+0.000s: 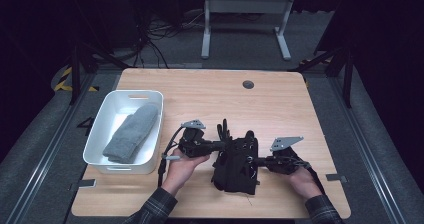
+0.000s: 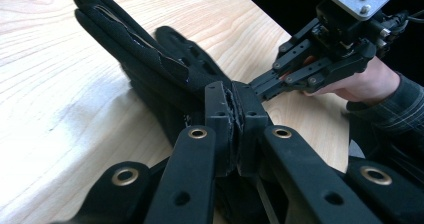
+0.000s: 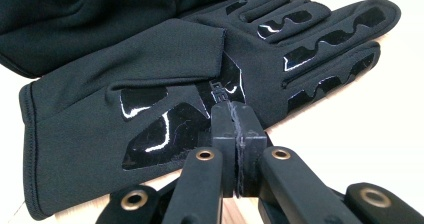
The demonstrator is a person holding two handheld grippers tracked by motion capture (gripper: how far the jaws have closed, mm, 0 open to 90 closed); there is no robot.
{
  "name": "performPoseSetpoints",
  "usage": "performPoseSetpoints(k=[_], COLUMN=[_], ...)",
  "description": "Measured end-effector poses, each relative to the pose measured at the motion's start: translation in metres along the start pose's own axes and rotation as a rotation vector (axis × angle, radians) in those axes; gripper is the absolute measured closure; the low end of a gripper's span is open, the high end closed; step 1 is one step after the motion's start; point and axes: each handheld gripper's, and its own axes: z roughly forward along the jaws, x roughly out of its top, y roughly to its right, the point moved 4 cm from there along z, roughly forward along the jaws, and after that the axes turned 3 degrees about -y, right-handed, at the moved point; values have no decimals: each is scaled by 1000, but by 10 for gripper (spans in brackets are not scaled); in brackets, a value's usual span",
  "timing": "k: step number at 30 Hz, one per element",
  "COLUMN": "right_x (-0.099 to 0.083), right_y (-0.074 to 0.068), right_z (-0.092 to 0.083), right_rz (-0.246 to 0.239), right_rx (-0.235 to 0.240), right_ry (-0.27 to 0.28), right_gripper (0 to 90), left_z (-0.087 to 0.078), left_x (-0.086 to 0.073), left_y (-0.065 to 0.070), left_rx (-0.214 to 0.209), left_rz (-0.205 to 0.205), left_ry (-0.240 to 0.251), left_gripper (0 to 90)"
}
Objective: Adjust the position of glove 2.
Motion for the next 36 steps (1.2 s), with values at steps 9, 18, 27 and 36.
performPoseSetpoints(k=[9, 18, 27, 36], right_x=[13, 22, 29, 34], right_y=[-8, -14, -20, -26], right_z=[13, 23, 31, 38], right_rz=[-28, -45, -63, -80], right_rx=[12, 21, 19, 19], right_ry=[-2, 2, 10, 18], right_gripper=[900, 900, 900, 900], left_z=[7, 21, 34, 39], left_x=[-1, -4, -8, -10], left_y=[5, 7, 4, 0], left_rx=[-7, -8, -2, 7], left_rz=[22, 39, 24, 23], left_ry=[-18, -46, -60, -66], left_gripper=[874, 873, 872, 859])
